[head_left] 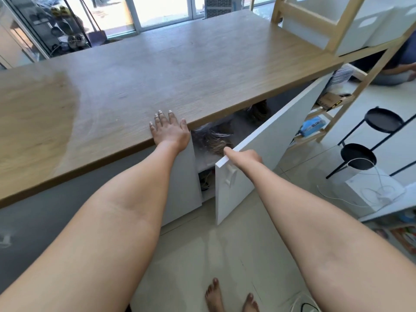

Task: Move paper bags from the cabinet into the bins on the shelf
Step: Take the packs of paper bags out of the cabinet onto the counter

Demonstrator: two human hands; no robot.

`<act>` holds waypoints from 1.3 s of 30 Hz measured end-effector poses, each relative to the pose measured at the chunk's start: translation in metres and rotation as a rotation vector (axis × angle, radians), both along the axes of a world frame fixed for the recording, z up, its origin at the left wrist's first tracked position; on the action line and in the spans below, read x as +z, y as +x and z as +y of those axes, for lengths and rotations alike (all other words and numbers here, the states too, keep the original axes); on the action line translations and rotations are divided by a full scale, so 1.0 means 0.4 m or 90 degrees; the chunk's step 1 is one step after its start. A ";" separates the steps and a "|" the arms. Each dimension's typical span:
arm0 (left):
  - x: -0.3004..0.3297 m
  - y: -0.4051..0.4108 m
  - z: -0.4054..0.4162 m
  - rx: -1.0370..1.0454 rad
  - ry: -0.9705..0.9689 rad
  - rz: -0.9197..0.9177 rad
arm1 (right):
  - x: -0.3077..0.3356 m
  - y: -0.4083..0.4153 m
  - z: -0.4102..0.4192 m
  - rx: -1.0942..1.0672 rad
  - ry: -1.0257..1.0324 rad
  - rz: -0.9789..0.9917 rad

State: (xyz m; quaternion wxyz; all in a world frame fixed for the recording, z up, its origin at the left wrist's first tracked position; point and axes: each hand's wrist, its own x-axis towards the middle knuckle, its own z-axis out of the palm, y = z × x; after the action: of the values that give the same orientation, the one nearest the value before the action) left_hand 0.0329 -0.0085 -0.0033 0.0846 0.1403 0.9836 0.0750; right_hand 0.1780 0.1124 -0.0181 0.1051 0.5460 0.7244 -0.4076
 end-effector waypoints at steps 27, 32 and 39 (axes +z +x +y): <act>0.026 0.128 0.213 -0.126 -0.078 -0.042 | 0.008 0.452 0.295 0.024 0.252 -0.217; 0.028 0.136 0.228 -0.110 -0.102 -0.037 | 0.010 0.497 0.343 0.022 0.241 -0.232; 0.037 0.185 0.256 -0.211 -0.178 0.007 | 0.008 0.519 0.391 0.055 0.335 -0.226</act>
State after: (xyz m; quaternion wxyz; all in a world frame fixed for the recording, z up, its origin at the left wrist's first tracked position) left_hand 0.1069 0.0940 0.0114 0.1088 0.2872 0.9485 -0.0780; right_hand 0.3854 0.2688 -0.0147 0.1018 0.5859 0.7977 -0.0999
